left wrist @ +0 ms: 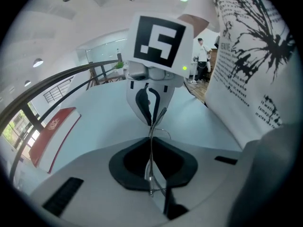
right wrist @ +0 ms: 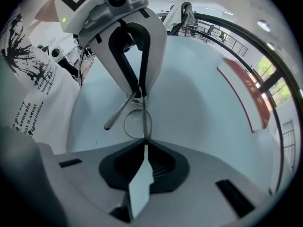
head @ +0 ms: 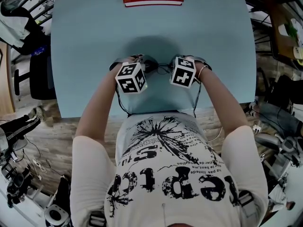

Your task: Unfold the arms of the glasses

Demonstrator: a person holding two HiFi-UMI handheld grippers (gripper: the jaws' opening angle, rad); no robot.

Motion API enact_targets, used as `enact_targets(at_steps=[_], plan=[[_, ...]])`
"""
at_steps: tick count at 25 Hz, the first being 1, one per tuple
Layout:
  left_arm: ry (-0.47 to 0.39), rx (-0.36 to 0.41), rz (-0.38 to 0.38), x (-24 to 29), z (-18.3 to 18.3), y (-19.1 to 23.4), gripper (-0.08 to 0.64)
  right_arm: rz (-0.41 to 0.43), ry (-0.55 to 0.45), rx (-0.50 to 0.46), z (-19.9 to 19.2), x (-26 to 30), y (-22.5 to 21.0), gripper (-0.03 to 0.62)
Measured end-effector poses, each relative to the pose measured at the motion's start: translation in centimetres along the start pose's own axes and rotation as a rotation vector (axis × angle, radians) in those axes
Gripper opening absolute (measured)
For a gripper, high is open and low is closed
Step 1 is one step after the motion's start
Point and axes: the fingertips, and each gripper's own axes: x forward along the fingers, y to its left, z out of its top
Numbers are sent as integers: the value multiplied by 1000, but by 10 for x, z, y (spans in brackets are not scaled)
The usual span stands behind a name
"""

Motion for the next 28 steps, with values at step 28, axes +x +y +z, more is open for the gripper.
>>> enact_targets(at_steps=[28], plan=[[5, -230, 82, -36, -18, 18, 31, -19, -11, -16, -19, -11, -13, 159]])
